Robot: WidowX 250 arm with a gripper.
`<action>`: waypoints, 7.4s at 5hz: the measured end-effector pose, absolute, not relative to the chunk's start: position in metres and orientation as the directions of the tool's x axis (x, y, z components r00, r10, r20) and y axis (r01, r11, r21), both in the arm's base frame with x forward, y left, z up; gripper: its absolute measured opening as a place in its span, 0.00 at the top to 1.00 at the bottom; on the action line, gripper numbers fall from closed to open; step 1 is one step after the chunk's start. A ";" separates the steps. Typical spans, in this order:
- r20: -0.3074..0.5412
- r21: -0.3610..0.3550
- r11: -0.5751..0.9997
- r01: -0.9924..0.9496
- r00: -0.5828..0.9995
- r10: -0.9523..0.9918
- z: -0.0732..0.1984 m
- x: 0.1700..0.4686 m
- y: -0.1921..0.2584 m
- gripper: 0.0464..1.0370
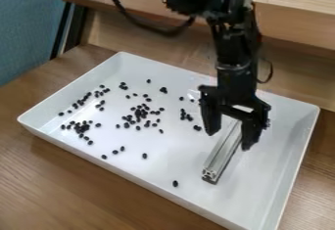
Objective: Sweep into pile
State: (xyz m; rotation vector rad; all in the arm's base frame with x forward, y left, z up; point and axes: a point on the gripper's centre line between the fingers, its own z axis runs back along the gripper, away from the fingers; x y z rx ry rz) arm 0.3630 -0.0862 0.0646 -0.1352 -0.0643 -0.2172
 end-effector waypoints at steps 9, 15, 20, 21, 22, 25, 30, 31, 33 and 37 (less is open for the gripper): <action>0.012 -0.035 0.911 0.411 0.911 -0.411 0.024 0.332 -0.016 0.65; 0.065 0.077 0.942 0.327 0.941 -0.332 0.021 0.373 0.084 0.65; 0.226 0.053 0.971 -0.232 0.950 0.215 0.022 0.352 0.128 0.65; 0.253 0.034 0.949 -0.313 0.922 0.295 0.023 0.346 0.130 0.65; 0.249 0.019 0.941 -0.337 0.913 0.322 0.023 0.342 0.131 0.65; 0.188 0.026 0.942 -0.335 0.927 0.325 0.024 0.326 0.146 0.65; 0.136 -0.021 0.956 -0.291 0.947 0.291 0.030 0.324 0.154 0.06; 0.129 -0.071 0.957 -0.282 0.949 0.289 0.038 0.330 0.148 0.04; 0.165 -0.109 0.965 -0.238 0.953 0.254 0.069 0.348 0.142 0.04; 0.084 -0.070 0.970 0.233 0.970 -0.227 0.114 0.402 0.051 0.04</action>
